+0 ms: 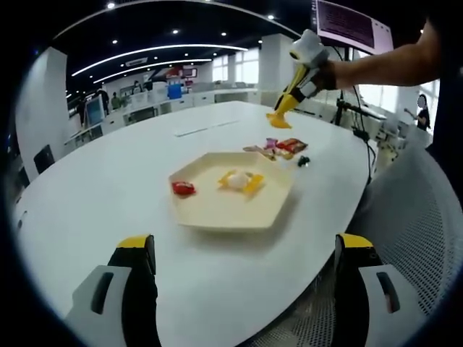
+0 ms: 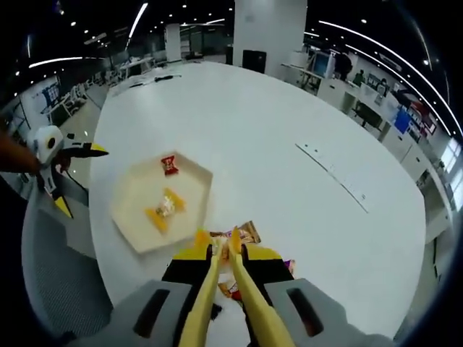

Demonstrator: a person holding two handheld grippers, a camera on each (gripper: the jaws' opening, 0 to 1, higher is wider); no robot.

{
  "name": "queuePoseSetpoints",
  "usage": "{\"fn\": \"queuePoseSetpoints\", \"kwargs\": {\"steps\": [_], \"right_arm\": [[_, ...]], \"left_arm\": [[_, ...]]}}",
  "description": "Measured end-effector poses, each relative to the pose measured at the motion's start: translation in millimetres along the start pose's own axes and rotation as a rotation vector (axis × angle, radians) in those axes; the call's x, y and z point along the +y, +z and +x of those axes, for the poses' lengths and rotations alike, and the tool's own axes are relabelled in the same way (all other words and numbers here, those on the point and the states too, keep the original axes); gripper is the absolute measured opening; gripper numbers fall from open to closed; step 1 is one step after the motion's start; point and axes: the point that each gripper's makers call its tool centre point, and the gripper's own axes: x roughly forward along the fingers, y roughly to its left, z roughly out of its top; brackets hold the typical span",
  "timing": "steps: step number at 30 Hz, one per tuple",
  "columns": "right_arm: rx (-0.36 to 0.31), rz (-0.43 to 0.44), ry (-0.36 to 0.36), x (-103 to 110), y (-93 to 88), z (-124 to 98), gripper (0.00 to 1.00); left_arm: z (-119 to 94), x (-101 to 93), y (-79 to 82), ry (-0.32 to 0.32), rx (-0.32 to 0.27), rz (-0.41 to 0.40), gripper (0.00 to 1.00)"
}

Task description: Place the target food into the container with the food tongs after gripping and lifting it, then release it inside without dropping or visibly crushing the food.

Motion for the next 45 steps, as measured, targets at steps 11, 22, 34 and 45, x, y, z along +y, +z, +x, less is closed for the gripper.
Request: {"fn": "queuePoseSetpoints", "kwargs": {"steps": [11,22,34,45], "right_arm": [[-0.015,-0.052,0.036,26.3,34.7,11.5,0.15],[-0.053,-0.127,0.094,66.0,81.8,17.9,0.15],[-0.094,-0.195,0.152,103.3,123.4,28.1,0.16],[-0.084,-0.254,0.194,121.5,134.6,38.3,0.17]], "left_arm": [[-1.3,2.1,2.2,0.008,-0.015,-0.004,0.99],[-1.8,1.6,4.4,0.009,-0.024,0.002,0.99],[-2.2,3.4,3.7,0.023,-0.019,0.010,0.99],[-3.4,7.3,5.3,0.038,-0.032,-0.004,0.99]]}}
